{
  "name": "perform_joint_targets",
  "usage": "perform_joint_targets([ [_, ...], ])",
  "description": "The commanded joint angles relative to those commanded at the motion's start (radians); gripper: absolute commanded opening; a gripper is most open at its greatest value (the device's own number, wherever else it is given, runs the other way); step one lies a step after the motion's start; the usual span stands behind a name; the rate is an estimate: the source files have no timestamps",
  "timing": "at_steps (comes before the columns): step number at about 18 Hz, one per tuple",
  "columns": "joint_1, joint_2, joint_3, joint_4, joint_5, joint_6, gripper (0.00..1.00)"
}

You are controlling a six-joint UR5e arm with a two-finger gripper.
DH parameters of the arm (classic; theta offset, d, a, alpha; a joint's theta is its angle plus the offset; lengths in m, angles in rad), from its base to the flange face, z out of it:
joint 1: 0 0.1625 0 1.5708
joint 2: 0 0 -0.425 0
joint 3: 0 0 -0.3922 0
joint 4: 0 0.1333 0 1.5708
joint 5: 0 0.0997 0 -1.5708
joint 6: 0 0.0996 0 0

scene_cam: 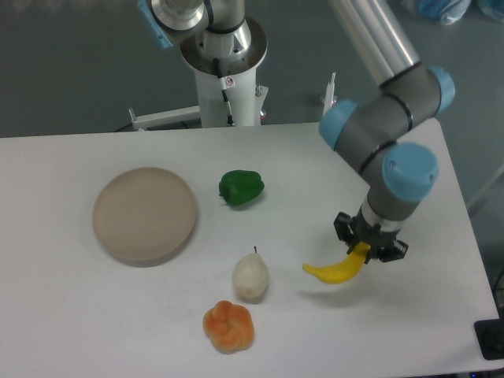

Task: Pick up the banana from the table
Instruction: 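Lift the held banana up off the table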

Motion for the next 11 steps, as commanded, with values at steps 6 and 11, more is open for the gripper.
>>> perform_joint_targets([
  [6,0.02,-0.001,0.029,-0.023,0.12,0.114,0.04],
  [11,0.028,-0.018,0.061,-0.055,0.077,0.147,0.03],
])
